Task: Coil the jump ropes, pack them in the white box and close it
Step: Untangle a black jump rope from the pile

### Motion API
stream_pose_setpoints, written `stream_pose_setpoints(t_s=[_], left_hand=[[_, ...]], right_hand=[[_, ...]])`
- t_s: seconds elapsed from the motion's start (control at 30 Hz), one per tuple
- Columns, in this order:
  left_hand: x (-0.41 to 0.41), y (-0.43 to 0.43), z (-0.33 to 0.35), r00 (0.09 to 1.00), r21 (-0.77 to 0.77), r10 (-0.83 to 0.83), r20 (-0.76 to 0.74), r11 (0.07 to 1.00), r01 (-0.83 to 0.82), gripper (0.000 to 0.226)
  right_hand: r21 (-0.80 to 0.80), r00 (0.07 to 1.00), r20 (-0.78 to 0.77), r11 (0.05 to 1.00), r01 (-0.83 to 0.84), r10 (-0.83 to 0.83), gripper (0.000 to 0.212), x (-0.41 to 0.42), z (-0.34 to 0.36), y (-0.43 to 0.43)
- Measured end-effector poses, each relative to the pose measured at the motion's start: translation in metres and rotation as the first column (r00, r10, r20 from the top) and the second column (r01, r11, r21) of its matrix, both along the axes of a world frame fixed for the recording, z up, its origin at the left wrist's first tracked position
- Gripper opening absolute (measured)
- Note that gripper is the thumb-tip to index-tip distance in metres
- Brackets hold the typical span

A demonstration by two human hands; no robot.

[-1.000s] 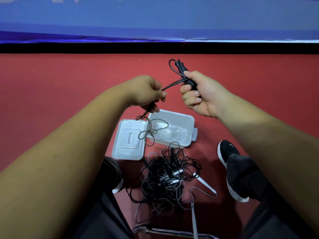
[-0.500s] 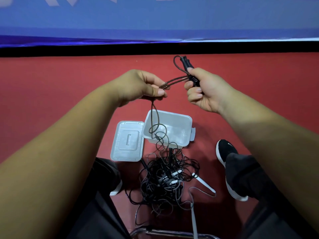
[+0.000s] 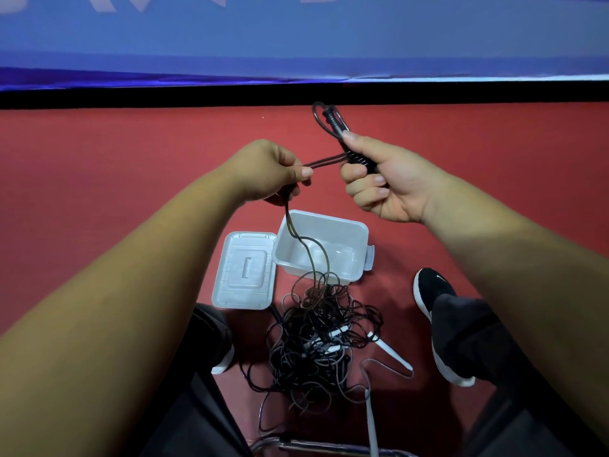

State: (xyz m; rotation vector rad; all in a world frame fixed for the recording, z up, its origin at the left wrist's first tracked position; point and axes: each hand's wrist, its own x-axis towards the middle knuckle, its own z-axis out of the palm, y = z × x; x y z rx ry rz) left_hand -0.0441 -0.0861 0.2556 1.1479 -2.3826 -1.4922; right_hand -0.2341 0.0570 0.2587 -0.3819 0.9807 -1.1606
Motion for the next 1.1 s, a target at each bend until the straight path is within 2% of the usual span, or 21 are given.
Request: stream_pose_setpoints(t_s=[0.17, 0.27, 0.37, 0.47, 0.5, 0.53, 0.63, 0.83, 0.97, 1.03, 1.1], left_hand=[[-0.001, -0.002, -0.003, 1.0, -0.007, -0.013, -0.027, 1.0, 0.012, 0.019], [-0.002, 0.003, 0.0, 0.997, -0.009, -0.044, -0.059, 0.999, 0.044, 0.007], [-0.001, 0.006, 0.005, 0.991, -0.009, -0.052, -0.124, 0.999, 0.051, 0.02], [0.002, 0.001, 0.005, 0.983, 0.027, -0.095, -0.158, 0.995, 0.101, 0.032], [0.003, 0.0, 0.006, 0.981, 0.021, -0.108, -0.164, 0.993, 0.113, 0.03], [0.003, -0.001, 0.006, 0.979, 0.012, -0.118, -0.169, 0.993, 0.122, 0.026], [0.0, 0.001, 0.01, 0.973, -0.016, -0.143, -0.182, 0.99, 0.143, 0.024], [-0.006, 0.01, 0.02, 0.97, -0.2, -0.218, -0.104, 0.96, 0.194, 0.023], [-0.007, 0.013, 0.022, 0.957, -0.4, -0.29, 0.019, 0.875, 0.273, 0.035], [-0.008, 0.015, 0.023, 0.955, -0.417, -0.293, 0.037, 0.864, 0.281, 0.039], [-0.009, 0.015, 0.023, 0.966, -0.363, -0.252, 0.047, 0.897, 0.252, 0.038]], right_hand=[[0.049, 0.975, 0.051, 0.975, -0.218, 0.215, 0.044, 0.005, 0.0, 0.008], [0.061, 0.947, 0.044, 0.946, -0.319, 0.317, 0.054, 0.009, -0.002, 0.012], [0.06, 0.899, 0.059, 0.898, -0.437, 0.434, 0.044, 0.012, -0.003, 0.016], [0.153, 0.849, -0.038, 0.842, -0.517, 0.528, 0.034, 0.015, 0.0, 0.017], [0.182, 0.838, -0.069, 0.832, -0.523, 0.542, 0.022, 0.016, 0.0, 0.017], [0.209, 0.836, -0.095, 0.832, -0.514, 0.541, 0.016, 0.016, -0.001, 0.016], [0.291, 0.82, -0.203, 0.832, -0.472, 0.536, 0.022, 0.012, -0.012, 0.012], [0.359, 0.795, -0.368, 0.862, -0.357, 0.482, 0.017, 0.009, -0.017, 0.008], [0.326, 0.818, -0.484, 0.932, -0.161, 0.31, 0.022, 0.004, -0.025, 0.001], [0.276, 0.836, -0.518, 0.96, -0.037, 0.182, 0.028, 0.005, -0.031, -0.003], [0.226, 0.852, -0.518, 0.973, 0.042, 0.083, 0.026, 0.009, -0.033, -0.006]])
